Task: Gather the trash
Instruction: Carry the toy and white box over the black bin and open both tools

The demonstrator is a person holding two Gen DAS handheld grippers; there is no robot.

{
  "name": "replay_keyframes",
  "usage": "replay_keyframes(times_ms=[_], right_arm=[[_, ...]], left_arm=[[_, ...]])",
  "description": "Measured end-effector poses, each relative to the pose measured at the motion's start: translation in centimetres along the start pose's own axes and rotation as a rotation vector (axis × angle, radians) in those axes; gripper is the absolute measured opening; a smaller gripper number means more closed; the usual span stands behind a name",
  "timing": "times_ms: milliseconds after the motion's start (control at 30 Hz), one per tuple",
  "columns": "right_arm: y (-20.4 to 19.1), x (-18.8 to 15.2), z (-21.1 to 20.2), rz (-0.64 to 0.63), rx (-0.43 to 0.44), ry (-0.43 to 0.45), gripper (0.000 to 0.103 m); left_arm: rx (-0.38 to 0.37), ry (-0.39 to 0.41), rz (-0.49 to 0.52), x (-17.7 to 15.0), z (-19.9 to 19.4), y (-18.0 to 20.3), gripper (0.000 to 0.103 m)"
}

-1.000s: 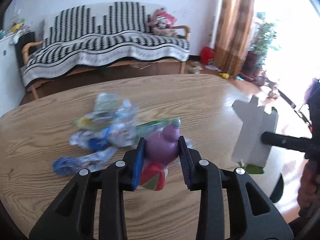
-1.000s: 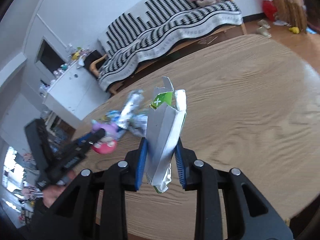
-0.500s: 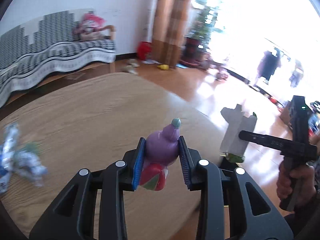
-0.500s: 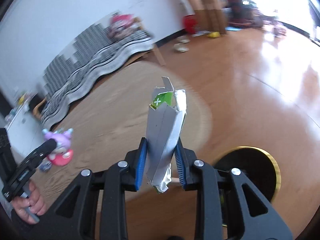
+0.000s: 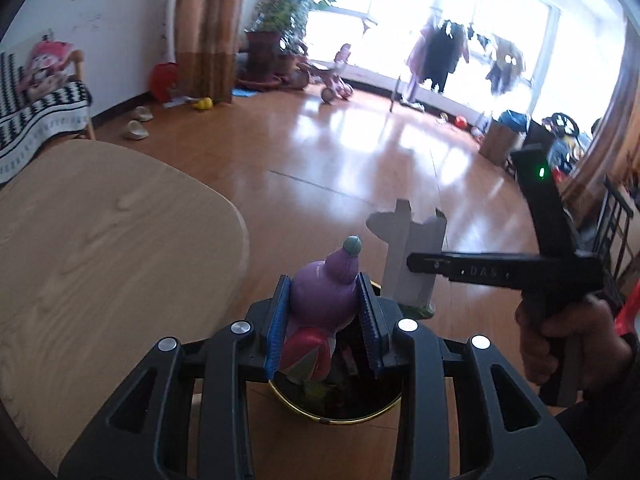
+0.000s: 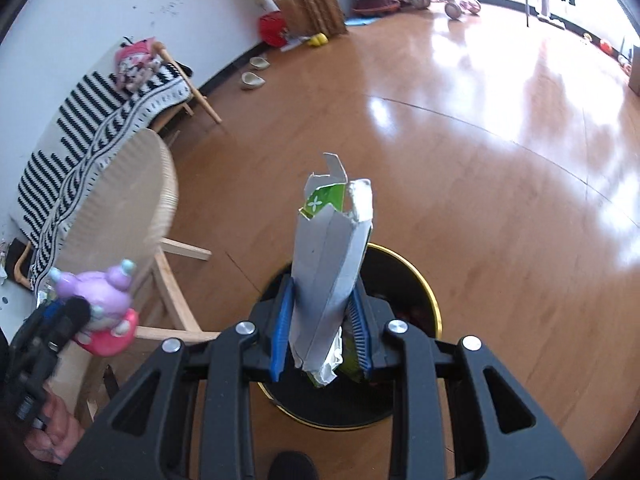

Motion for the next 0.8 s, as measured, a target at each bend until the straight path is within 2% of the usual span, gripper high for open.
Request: replay_keyframes(times_ms=[167, 367, 667, 767, 800], right_arm=[[0.3, -0.8, 0.5, 0.005, -0.015, -0.019, 0.028], [0.0, -0.8, 0.8, -0.010, -0.026, -0.035, 0.028], [0.3, -0.9, 1.0, -0.004, -0.039, -0.039, 0.028], [0.2, -1.1, 1.0, 0.001, -0.041, -0.040, 0.028], [0.2, -1.1, 1.0, 0.001, -0.042, -0.041, 0.028]], left_arm=[[0.003, -0.100, 0.045, -2.1, 5.0, 0.9, 0.033], [-0.003, -0.158, 0.059, -2.7, 8.2, 1.2, 0.033], [-0.030, -0.166, 0.070, -2.7, 8.8, 1.4, 0.034], [-0.032, -0.170, 0.067, -2.7, 8.9, 1.3, 0.037], [-0.034, -0.168, 0.064, -2.7, 8.8, 1.3, 0.041]])
Point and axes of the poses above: each gripper's, at about its wrist camera, not at the fingertips, and z roughly the way its jaws point, y to its right, x to its top, the point moved 8 cm from there along z, roughly the way its jaws point, and after that the axes turned 2 degrees about -z, right-handed, at the moved point
